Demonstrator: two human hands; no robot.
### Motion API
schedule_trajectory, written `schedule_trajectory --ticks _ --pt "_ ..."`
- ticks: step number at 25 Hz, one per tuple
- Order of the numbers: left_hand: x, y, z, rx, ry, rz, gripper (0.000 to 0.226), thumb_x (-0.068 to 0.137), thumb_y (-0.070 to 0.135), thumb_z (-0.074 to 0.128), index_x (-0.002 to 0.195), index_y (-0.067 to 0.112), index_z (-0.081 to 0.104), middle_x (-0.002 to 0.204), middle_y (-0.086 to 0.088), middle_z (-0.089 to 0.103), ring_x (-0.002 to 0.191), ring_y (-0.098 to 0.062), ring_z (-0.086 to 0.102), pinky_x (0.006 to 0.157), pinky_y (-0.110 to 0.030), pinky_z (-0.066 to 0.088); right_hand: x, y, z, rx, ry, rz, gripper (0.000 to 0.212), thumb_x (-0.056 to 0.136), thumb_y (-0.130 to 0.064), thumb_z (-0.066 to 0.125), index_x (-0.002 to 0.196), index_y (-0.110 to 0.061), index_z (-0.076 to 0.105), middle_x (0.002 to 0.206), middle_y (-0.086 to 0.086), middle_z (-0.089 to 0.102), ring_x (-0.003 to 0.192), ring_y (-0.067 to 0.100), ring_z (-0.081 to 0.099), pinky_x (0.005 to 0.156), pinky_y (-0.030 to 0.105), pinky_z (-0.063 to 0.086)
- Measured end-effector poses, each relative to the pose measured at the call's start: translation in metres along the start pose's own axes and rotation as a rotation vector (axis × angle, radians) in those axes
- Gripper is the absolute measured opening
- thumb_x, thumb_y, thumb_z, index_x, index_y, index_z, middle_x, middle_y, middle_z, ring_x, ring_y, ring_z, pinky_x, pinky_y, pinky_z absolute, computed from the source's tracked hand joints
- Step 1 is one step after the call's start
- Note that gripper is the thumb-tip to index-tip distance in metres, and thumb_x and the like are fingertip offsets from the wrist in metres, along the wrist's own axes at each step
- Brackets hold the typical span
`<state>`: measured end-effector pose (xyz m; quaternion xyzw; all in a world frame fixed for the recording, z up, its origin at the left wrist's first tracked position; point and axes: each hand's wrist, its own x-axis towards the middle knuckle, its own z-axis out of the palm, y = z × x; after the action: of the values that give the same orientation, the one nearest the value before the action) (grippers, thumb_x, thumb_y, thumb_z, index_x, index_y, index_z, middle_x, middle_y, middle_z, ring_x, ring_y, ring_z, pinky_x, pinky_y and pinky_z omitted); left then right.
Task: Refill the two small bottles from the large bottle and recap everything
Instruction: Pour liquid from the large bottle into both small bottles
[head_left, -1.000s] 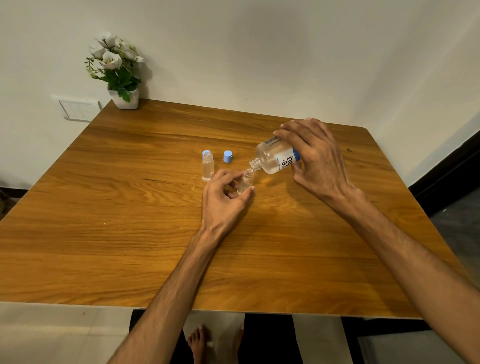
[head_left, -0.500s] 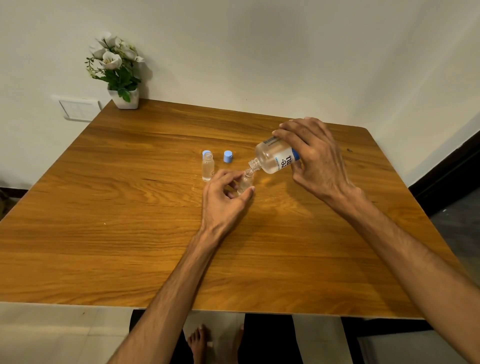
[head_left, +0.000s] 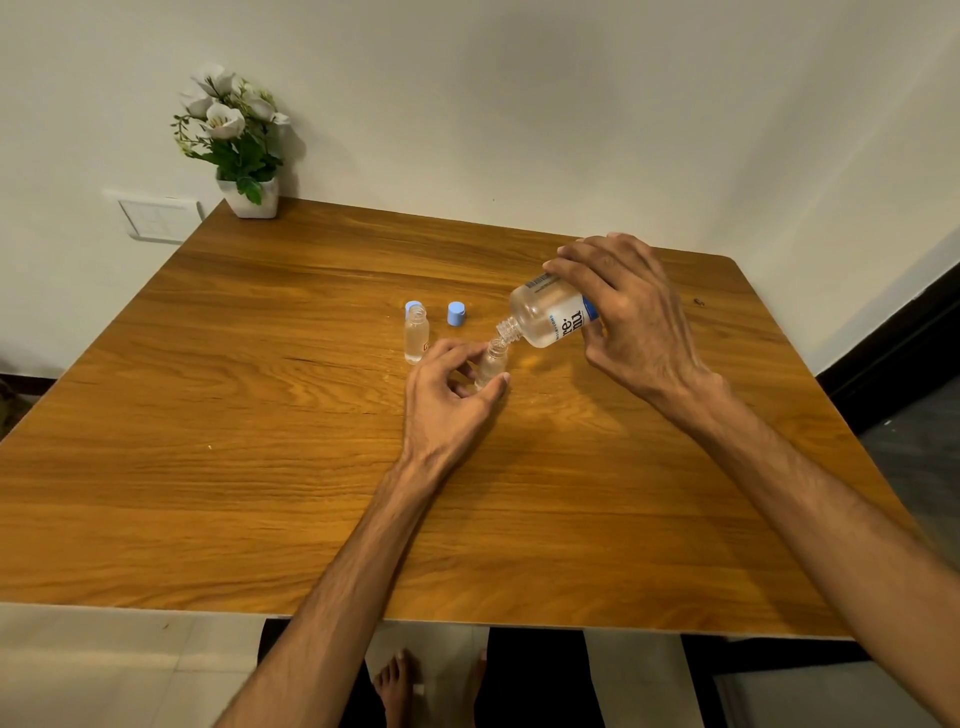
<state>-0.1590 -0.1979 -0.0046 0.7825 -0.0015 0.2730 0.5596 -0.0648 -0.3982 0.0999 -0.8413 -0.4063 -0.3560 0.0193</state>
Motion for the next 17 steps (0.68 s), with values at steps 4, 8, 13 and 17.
schedule_trajectory --ticks 4,8,13,17 --pt "0.0011 -0.0011 0.0006 0.003 0.006 -0.008 0.055 0.080 0.044 0.070 0.124 0.012 0.071 0.110 0.010 0.063 0.093 -0.010 0.062 0.069 -0.025 0.059 0.0014 -0.0016 -0.0014 0.002 -0.004 -0.010 0.053 0.083 -0.008 0.067 0.136 -0.005 0.061 0.137 0.017 0.063 0.132 0.036 0.054 0.118 0.050 0.035" --pt "0.0010 -0.0030 0.0011 0.013 0.004 -0.006 0.053 0.082 0.042 0.071 0.125 0.012 0.071 0.111 0.008 0.064 0.094 -0.010 0.063 0.070 -0.027 0.060 0.0020 -0.0014 -0.0023 0.001 -0.004 -0.020 0.052 0.084 -0.011 0.064 0.135 -0.004 0.062 0.136 0.017 0.064 0.131 0.037 0.055 0.117 0.051 0.036" --pt "0.0004 -0.0009 -0.0001 0.000 0.005 0.002 0.057 0.080 0.048 0.068 0.124 0.013 0.071 0.110 0.010 0.063 0.093 -0.010 0.063 0.068 -0.025 0.059 0.0022 -0.0016 -0.0017 0.002 -0.011 -0.019 0.053 0.084 -0.011 0.066 0.136 -0.004 0.061 0.137 0.017 0.063 0.132 0.036 0.054 0.117 0.051 0.036" --pt "-0.0001 -0.0010 0.0000 0.005 0.007 0.007 0.057 0.080 0.047 0.067 0.124 0.012 0.071 0.111 0.008 0.064 0.093 -0.011 0.063 0.068 -0.025 0.059 0.0026 -0.0025 -0.0017 -0.001 -0.015 -0.019 0.054 0.083 -0.010 0.067 0.136 -0.005 0.061 0.137 0.017 0.063 0.132 0.036 0.054 0.118 0.050 0.035"
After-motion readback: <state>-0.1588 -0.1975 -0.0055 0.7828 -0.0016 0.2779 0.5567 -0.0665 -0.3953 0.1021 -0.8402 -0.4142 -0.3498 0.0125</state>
